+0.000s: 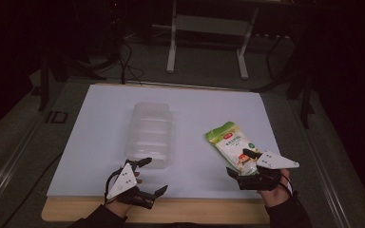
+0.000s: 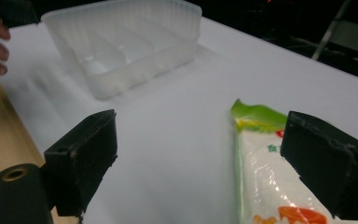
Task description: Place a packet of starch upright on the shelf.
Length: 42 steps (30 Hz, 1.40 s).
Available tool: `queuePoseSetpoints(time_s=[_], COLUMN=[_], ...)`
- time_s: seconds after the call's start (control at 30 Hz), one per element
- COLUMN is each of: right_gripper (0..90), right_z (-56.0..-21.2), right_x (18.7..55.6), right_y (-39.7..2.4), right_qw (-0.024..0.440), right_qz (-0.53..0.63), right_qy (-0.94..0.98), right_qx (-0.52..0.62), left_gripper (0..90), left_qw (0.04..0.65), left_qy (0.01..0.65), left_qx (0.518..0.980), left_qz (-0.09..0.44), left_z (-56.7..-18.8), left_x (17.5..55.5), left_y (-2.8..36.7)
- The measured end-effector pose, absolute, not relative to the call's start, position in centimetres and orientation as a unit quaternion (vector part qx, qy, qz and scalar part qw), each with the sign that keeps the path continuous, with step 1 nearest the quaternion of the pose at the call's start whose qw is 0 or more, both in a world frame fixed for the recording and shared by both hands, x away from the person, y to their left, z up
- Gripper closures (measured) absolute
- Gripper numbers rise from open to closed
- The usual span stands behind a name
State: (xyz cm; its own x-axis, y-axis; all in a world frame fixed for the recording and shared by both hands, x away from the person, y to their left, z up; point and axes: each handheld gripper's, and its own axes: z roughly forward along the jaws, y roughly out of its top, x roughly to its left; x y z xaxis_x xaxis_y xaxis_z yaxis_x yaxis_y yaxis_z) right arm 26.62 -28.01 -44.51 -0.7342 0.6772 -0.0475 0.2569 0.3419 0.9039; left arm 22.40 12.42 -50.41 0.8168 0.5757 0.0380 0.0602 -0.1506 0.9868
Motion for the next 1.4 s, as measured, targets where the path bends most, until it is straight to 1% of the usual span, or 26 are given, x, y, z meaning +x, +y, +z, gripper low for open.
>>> queuePoseSetpoints(time_s=[0.07, 0.23, 0.43, 0.73, 0.8, 1.0, 1.07, 1.27, 1.4], right_gripper=[10.8, 10.7, 10.7, 10.8, 10.8, 10.9, 13.5, 13.8, 14.1], right_z=[-44.0, -42.7, -41.6, -39.9, -39.5, -39.2, -39.2, -39.7, -40.5], right_x=[26.7, 27.0, 27.7, 29.5, 30.5, 32.2, 33.1, 34.7, 36.3], right_y=[-28.1, -28.2, -28.6, -29.5, -29.9, -30.3, -30.5, -30.7, -31.2], right_qw=[0.203, 0.226, 0.226, 0.235, 0.236, 0.246, 0.241, 0.237, 0.222], right_qz=[0.499, 0.501, 0.511, 0.516, 0.517, 0.508, 0.505, 0.493, 0.493], right_qy=[0.787, 0.778, 0.771, 0.764, 0.763, 0.764, 0.766, 0.771, 0.771], right_qx=[0.3, 0.305, 0.305, 0.306, 0.308, 0.312, 0.317, 0.326, 0.336], left_gripper=[1.8, 1.8, 1.8, 1.8, 1.8, 1.8, 1.8, 1.8, 1.8], left_qw=[0.615, 0.615, 0.615, 0.613, 0.613, 0.614, 0.614, 0.613, 0.613], left_qy=[0.218, 0.217, 0.217, 0.214, 0.214, 0.216, 0.216, 0.215, 0.215], left_qx=[0.729, 0.729, 0.729, 0.732, 0.732, 0.732, 0.732, 0.733, 0.734], left_qz=[0.209, 0.21, 0.206, 0.205, 0.205, 0.202, 0.202, 0.201, 0.2], left_z=[-50.4, -50.4, -50.4, -50.4, -50.4, -50.5, -50.4, -50.5, -50.5], left_x=[22.4, 22.4, 22.4, 22.3, 22.3, 22.4, 22.4, 22.4, 22.4], left_y=[12.4, 12.4, 12.4, 12.3, 12.3, 12.4, 12.4, 12.4, 12.4])
